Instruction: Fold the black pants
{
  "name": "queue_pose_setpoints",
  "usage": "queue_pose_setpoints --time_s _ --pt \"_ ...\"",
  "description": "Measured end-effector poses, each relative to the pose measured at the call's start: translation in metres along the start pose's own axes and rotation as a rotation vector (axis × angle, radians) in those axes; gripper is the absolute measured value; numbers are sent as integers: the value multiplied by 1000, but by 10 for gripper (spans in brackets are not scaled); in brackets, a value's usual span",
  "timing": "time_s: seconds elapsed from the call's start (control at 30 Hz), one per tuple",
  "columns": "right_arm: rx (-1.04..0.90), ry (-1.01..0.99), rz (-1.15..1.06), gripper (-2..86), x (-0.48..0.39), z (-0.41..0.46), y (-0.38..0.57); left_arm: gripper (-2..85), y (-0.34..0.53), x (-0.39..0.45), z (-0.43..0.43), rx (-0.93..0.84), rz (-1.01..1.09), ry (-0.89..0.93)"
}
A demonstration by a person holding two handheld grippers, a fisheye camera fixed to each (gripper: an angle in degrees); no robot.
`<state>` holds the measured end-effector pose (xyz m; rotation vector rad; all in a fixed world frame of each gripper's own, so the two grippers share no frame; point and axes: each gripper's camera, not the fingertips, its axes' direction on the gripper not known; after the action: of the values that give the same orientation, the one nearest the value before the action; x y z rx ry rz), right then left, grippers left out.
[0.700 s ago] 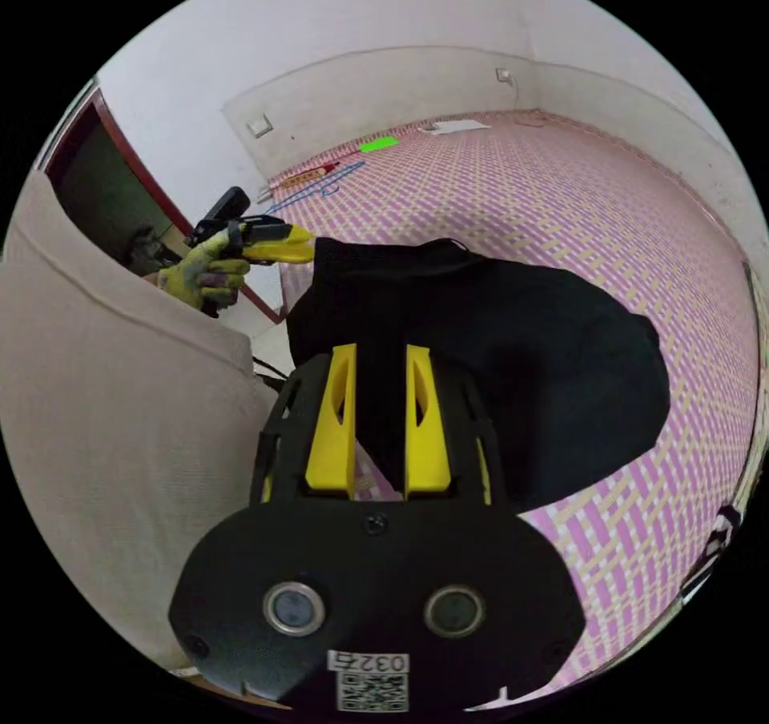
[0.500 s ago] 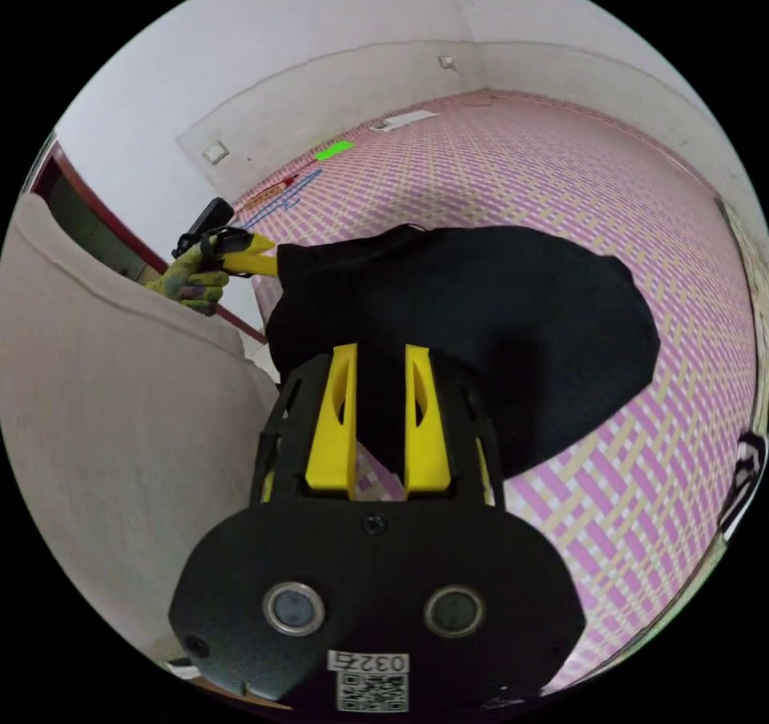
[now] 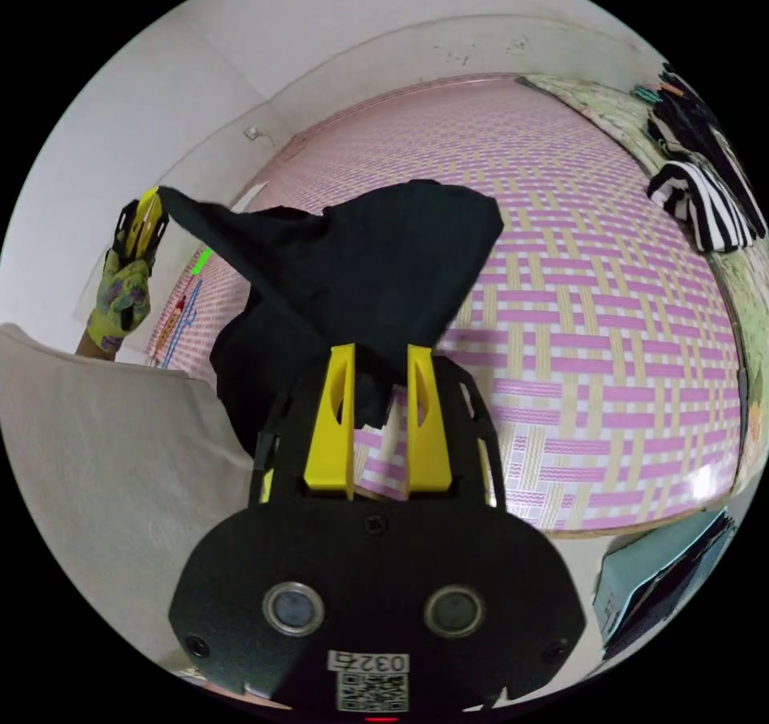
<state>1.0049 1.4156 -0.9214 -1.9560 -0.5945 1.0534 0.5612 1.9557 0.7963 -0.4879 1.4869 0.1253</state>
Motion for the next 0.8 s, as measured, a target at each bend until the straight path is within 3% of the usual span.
queue_pose_setpoints --time_s 0.27,0.47,0.8 --pt "80 -17 -37 152 -34 -33 29 -9 -45 38 31 -1 192 94" --pt "210 -64 169 147 -32 -37 6 -9 -46 81 40 -5 320 180" --pt "320 147 160 17 -66 -105 -15 -9 -16 131 -38 140 522 155"
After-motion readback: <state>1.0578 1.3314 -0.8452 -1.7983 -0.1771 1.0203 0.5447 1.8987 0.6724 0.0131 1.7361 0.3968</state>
